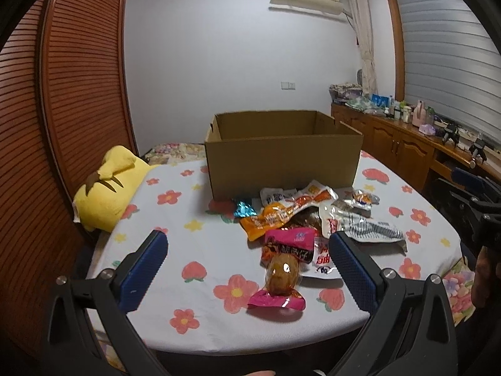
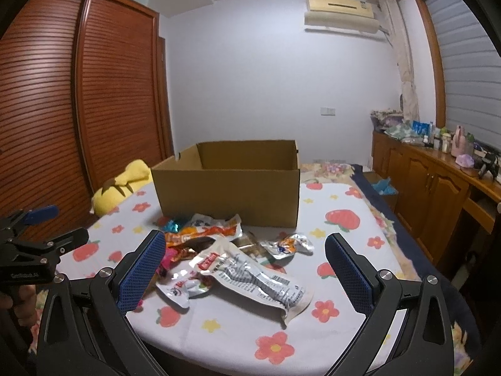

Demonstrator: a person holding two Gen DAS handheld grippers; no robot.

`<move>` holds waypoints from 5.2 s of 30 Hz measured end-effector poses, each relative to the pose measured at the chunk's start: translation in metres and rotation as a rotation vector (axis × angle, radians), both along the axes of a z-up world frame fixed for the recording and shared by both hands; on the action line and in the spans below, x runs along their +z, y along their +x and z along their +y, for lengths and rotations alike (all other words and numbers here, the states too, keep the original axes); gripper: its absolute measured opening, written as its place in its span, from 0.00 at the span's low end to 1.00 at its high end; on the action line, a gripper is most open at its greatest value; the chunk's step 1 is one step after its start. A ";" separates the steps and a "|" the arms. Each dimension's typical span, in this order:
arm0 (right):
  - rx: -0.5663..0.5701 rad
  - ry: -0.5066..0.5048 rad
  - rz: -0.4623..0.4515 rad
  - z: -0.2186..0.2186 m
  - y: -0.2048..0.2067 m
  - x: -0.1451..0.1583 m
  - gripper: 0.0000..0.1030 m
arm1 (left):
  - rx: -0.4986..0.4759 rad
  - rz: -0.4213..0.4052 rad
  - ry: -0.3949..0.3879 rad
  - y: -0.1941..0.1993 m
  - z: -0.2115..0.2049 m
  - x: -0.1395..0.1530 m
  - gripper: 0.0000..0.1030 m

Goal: Organize snacks
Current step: 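Grasp the pink-wrapped sausage with the left tool while the right tool grasps the long white bag, then carry both snacks over the cardboard box and open both tools to drop them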

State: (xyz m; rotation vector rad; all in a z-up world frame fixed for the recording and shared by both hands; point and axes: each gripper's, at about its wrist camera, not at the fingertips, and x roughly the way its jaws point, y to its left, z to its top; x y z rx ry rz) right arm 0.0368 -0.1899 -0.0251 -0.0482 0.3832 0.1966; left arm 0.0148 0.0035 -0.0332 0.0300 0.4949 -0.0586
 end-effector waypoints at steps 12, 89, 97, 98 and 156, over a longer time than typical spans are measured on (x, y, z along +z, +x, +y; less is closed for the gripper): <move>0.067 -0.069 0.110 -0.005 0.033 -0.025 1.00 | -0.074 0.110 -0.017 0.027 0.002 -0.034 0.97; 0.411 -0.307 0.512 0.010 0.123 -0.096 0.47 | -0.207 0.373 -0.146 0.078 -0.001 -0.083 0.38; 0.419 -0.262 0.463 0.002 0.106 -0.078 0.45 | -0.197 0.345 -0.149 0.074 0.005 -0.075 0.38; 0.416 -0.261 0.456 0.002 0.104 -0.075 0.45 | -0.194 0.343 -0.149 0.074 0.006 -0.074 0.38; 0.317 -0.240 0.337 0.024 0.309 0.009 0.47 | -0.297 0.193 -0.006 0.293 -0.014 0.043 0.37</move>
